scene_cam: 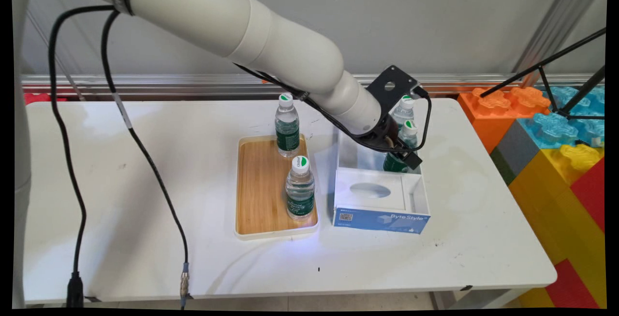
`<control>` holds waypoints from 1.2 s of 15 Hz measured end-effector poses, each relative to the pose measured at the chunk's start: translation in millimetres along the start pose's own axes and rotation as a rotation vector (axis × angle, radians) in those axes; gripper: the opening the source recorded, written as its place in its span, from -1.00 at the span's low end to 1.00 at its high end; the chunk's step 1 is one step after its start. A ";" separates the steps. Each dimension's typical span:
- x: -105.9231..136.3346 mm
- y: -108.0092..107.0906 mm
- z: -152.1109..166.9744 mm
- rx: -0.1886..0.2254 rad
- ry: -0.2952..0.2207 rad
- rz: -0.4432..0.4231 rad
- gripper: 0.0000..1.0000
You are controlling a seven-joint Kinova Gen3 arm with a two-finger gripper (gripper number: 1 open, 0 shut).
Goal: Pick up the green bottle from the white box, then place the picked object on the tray
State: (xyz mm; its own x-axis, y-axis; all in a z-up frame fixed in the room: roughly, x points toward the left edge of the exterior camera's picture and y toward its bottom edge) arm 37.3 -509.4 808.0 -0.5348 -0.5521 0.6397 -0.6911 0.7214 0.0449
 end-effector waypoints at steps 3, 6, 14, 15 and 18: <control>1.5 0.4 5.0 0.005 0.014 0.007 1.00; 2.0 -0.1 7.2 0.015 0.023 0.018 -1.00; 3.2 -1.4 -2.9 0.032 0.033 0.038 -1.00; 6.6 0.3 -8.2 0.029 0.039 0.035 -1.00; 17.5 8.4 -25.3 0.018 0.052 0.016 -1.00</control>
State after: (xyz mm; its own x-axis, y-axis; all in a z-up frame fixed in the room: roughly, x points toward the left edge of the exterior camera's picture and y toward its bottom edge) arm 34.4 -502.5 839.0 -0.5197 -0.5179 0.6794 -0.6916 0.7220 0.0213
